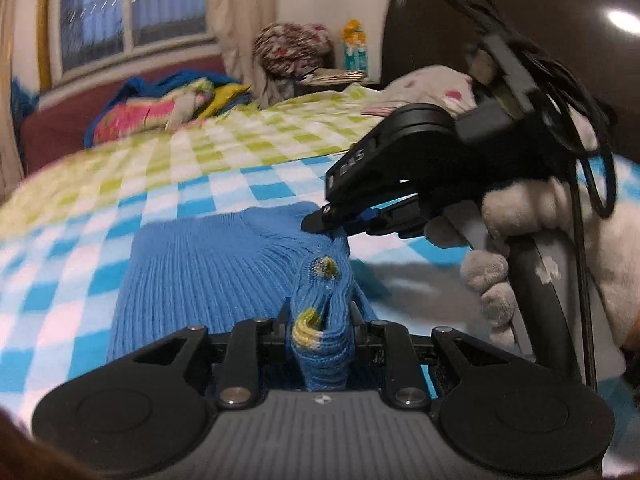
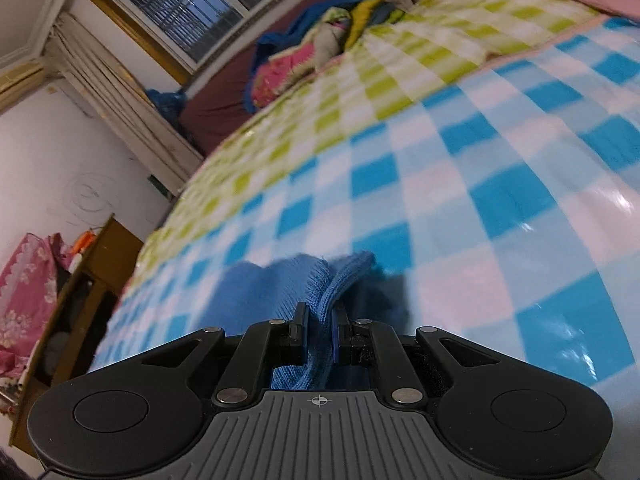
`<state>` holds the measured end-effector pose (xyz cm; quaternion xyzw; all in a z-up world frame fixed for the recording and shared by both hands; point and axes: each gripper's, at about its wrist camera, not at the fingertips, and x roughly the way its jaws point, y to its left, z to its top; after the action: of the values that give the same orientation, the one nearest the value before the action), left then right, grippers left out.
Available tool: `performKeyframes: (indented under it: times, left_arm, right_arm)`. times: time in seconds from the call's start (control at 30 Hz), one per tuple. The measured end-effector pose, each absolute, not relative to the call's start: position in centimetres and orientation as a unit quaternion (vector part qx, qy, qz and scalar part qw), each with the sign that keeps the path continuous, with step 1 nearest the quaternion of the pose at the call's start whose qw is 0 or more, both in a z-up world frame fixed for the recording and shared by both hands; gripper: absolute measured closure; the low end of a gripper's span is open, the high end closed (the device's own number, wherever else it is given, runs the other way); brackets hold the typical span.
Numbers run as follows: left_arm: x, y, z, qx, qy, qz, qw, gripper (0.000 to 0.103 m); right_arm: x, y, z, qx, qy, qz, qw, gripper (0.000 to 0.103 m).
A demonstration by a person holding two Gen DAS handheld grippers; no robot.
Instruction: Fold small clothes
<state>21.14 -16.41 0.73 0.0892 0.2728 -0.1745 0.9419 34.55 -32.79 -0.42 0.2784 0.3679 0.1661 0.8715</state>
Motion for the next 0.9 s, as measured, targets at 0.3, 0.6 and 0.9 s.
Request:
performKeyframes:
  times: [0.3, 0.6, 0.9]
  left_arm:
    - [19.7, -18.4, 0.6, 0.129, 0.270, -0.184, 0.936, 0.060]
    - [19.8, -19.2, 1.0, 0.140, 0.287, -0.183, 0.930, 0.053]
    - [19.1, -18.9, 2.0, 0.104, 0.305, -0.198, 0.926, 0.052]
  right_arm:
    - [30.3, -34.3, -0.5, 0.297, 0.337, 0.152, 0.880, 0.085]
    - [25.7, -33.7, -0.6, 0.294, 0.332, 0.167, 0.881, 0.084]
    - [24.9, -33.7, -0.5, 0.292, 0.326, 0.178, 0.881, 0.084]
